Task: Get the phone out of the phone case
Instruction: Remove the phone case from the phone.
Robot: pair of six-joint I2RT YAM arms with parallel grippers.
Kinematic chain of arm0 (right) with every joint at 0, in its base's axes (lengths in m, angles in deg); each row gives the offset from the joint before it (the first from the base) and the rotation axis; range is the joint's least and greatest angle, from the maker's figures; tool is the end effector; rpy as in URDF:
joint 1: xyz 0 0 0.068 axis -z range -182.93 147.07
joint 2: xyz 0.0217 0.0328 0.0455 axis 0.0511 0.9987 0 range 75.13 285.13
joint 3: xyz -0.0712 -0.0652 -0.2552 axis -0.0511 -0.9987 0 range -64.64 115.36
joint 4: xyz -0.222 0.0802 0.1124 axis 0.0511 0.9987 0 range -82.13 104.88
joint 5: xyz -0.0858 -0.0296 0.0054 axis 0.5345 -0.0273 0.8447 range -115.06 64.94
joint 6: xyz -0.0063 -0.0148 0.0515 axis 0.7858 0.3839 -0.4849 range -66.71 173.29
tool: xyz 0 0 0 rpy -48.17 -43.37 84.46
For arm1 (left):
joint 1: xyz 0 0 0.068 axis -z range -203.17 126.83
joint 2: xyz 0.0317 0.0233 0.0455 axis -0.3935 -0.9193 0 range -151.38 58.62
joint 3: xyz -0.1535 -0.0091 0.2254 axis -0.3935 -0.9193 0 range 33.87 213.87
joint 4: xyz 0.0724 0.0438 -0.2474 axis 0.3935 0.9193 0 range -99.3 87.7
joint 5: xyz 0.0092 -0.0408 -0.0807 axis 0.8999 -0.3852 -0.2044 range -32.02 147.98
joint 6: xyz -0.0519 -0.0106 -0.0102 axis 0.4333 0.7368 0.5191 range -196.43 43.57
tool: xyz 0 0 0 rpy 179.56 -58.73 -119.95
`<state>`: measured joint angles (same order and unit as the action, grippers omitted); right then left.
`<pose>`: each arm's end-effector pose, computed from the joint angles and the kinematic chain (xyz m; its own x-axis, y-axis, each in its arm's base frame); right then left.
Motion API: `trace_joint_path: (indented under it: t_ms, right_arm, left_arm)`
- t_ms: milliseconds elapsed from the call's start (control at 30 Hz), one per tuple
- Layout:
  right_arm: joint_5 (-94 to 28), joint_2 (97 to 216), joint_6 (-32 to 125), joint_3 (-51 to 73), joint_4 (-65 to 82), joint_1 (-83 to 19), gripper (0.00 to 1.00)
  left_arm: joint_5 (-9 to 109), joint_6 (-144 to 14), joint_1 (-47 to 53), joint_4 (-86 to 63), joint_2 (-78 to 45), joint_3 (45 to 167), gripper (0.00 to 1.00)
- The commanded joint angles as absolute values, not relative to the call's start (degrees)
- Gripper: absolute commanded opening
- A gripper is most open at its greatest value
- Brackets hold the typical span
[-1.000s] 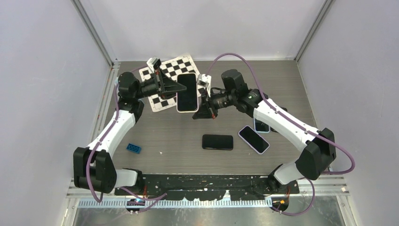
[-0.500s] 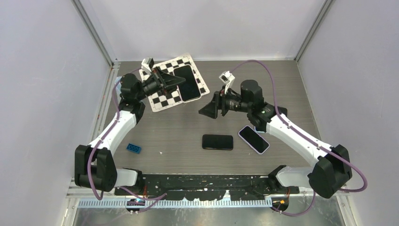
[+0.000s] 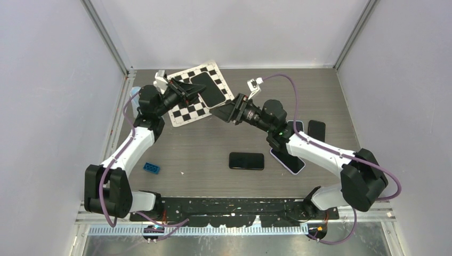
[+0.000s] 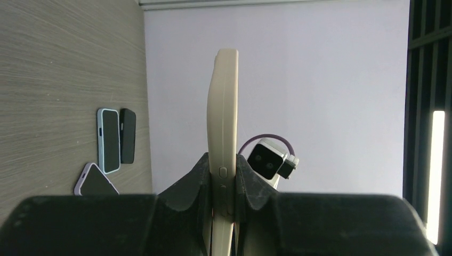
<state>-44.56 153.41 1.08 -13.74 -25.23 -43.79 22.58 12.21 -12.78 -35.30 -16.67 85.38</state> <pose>0.2332 0.2173 0.3234 -0.6396 0.4317 -0.6360 -0.5915 0.2521 0.7659 0.2955 -0.0752 0.3289 -0.7153 -0.6973 -0.0461 0.0550 0.0097 -0.9984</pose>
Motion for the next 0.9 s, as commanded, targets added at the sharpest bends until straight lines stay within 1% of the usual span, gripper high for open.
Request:
trace_joint_path:
  t_ms: [0,67,233,467,867]
  right_arm:
    - [-39.62,155.84,-4.00,-10.97,-32.98,-43.78,0.63]
    - [-38.83,156.45,-4.03,-11.16,-33.43,-43.93,0.56]
    - [-37.12,156.58,-1.14,-11.32,-31.47,-44.22,0.47]
    - [-35.74,157.66,2.59,-11.39,-28.03,-44.24,0.38]
    - [-33.62,163.88,3.97,-13.17,-26.18,-44.30,0.23]
  left_arm:
    - [25.20,14.39,-12.83,-37.57,-12.88,85.77,0.00]
    - [25.72,14.40,-12.82,-34.84,-12.17,85.98,0.00]
    - [26.45,14.97,-12.04,-31.37,-11.06,86.01,0.00]
    - [26.88,17.18,-10.61,-32.76,-11.67,85.89,0.00]
    - [27.13,18.02,-9.59,-36.76,-11.72,87.17,0.00]
